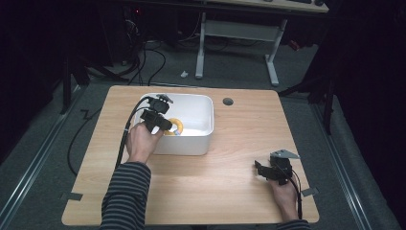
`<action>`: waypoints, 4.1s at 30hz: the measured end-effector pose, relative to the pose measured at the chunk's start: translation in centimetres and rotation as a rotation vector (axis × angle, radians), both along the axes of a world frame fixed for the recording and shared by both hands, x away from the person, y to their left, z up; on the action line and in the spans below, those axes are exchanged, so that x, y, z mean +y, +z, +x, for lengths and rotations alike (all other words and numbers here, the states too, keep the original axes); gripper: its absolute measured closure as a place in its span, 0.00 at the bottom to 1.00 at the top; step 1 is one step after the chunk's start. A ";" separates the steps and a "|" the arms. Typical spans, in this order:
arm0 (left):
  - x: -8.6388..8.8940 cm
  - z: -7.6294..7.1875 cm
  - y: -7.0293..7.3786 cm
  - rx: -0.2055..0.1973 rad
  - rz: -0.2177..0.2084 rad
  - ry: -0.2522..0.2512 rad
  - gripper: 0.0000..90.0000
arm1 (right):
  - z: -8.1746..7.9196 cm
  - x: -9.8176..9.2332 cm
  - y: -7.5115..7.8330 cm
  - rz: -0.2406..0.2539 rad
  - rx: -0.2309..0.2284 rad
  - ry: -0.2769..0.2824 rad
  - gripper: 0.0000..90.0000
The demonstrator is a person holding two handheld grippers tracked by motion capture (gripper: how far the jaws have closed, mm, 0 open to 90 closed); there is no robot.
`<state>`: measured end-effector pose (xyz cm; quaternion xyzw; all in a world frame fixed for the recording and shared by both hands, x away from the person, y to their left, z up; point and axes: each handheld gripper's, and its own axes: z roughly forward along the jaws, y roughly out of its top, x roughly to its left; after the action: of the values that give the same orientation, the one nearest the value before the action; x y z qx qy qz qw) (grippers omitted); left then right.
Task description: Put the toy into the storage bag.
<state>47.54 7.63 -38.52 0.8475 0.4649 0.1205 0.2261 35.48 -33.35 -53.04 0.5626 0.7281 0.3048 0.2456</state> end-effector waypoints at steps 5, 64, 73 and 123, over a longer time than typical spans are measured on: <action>0.3 -0.3 0.3 -0.014 -0.027 0.008 0.64 | 0.0 0.0 0.0 0.000 0.000 0.000 0.32; 13.9 -11.1 1.4 -0.317 -0.293 0.235 0.44 | 0.0 0.0 0.0 -0.001 -0.001 0.009 0.32; 14.8 -12.2 -1.2 -0.291 -0.347 0.262 0.43 | 0.0 0.0 0.0 -0.002 -0.001 0.010 0.32; 9.2 -11.9 -12.8 -0.162 -0.236 0.243 0.41 | -0.1 0.1 0.0 -0.001 -0.001 0.010 0.32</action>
<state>35.64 16.81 -51.34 0.7402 0.5550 0.1594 0.3446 35.40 -33.28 -53.05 0.5585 0.7311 0.3059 0.2448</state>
